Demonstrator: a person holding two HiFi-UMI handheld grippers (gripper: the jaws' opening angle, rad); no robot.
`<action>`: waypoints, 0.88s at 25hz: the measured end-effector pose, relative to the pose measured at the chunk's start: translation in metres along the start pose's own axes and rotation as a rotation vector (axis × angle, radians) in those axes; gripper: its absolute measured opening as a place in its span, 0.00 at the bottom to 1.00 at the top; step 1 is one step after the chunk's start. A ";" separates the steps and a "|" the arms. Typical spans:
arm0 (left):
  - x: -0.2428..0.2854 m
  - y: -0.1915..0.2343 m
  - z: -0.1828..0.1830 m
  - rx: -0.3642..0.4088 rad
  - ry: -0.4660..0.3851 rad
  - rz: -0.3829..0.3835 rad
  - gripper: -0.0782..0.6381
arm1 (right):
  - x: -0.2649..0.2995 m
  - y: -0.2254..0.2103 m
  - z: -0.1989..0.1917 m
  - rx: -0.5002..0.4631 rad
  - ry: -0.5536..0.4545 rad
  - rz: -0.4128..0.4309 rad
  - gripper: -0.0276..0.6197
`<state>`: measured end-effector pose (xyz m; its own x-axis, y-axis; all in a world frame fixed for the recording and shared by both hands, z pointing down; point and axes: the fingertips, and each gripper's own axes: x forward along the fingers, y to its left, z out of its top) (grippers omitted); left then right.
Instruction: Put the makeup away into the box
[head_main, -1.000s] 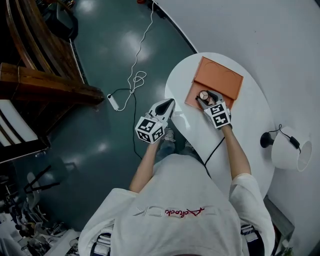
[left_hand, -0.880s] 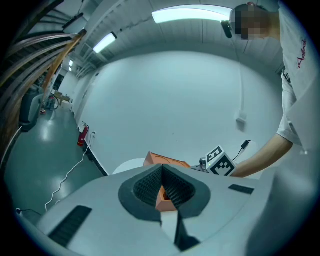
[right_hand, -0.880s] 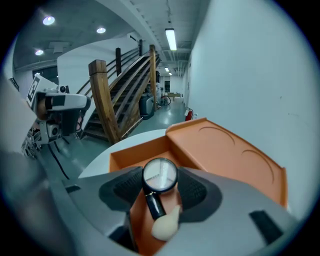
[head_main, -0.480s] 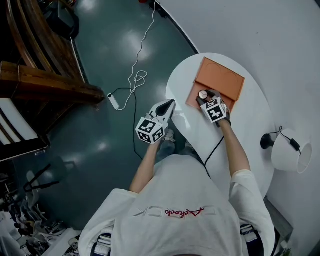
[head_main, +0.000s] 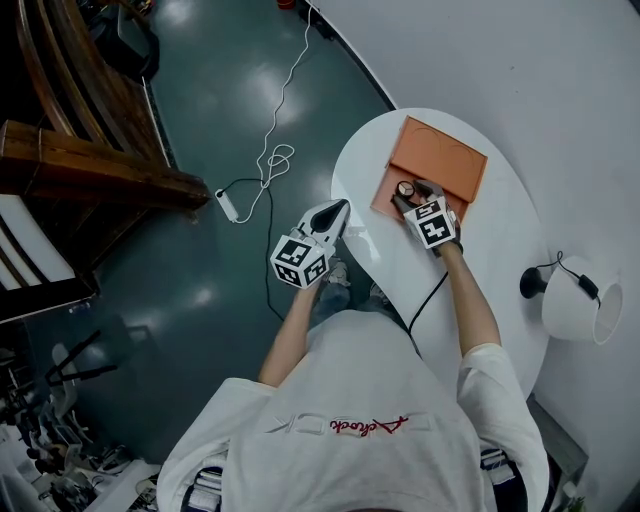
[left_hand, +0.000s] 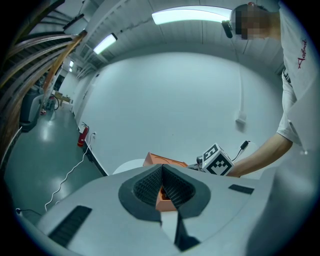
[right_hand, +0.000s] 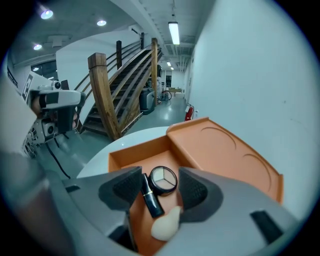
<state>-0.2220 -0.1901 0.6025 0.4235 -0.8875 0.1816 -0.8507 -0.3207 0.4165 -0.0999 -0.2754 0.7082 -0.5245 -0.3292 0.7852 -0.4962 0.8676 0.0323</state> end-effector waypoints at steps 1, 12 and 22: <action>0.000 -0.001 0.001 0.002 0.000 -0.002 0.12 | -0.002 0.002 0.001 0.000 -0.008 -0.003 0.41; -0.002 -0.022 0.012 0.044 -0.013 -0.038 0.12 | -0.033 0.009 0.000 -0.053 -0.090 -0.110 0.08; 0.004 -0.053 0.024 0.080 -0.020 -0.105 0.12 | -0.091 0.013 0.016 0.249 -0.314 -0.143 0.07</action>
<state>-0.1829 -0.1842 0.5600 0.5064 -0.8535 0.1228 -0.8242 -0.4371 0.3601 -0.0696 -0.2401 0.6278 -0.6045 -0.5702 0.5562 -0.7109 0.7013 -0.0537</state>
